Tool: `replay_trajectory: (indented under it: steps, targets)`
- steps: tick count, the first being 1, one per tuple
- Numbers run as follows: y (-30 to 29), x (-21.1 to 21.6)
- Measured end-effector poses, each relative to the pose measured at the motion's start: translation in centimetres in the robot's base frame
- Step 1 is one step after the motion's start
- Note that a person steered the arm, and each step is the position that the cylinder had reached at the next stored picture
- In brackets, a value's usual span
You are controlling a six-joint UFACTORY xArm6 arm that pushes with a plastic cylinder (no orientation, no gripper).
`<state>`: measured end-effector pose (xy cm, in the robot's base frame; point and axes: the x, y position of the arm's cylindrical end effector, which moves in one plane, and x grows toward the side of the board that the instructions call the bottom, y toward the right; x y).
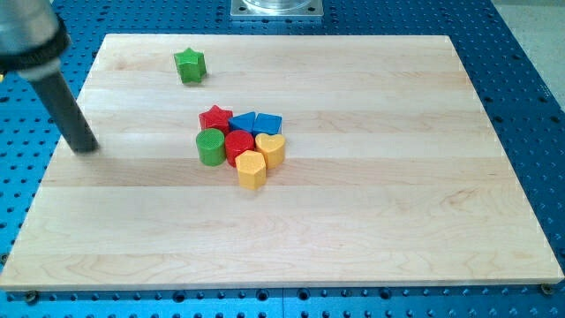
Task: Move the green star to the bottom of the green circle
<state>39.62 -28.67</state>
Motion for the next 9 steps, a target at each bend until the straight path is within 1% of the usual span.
replay_trajectory:
  steps: [1,2,3,4,5,6,7,8,9]
  targets:
    - [1.4,-7.4]
    - [8.2,-15.3]
    - [15.2,-15.5]
    - [14.3,-4.5]
    - [12.6,-1.3]
    - [12.3,4.8]
    - [12.2,7.7]
    - [15.7,7.9]
    - [12.3,11.6]
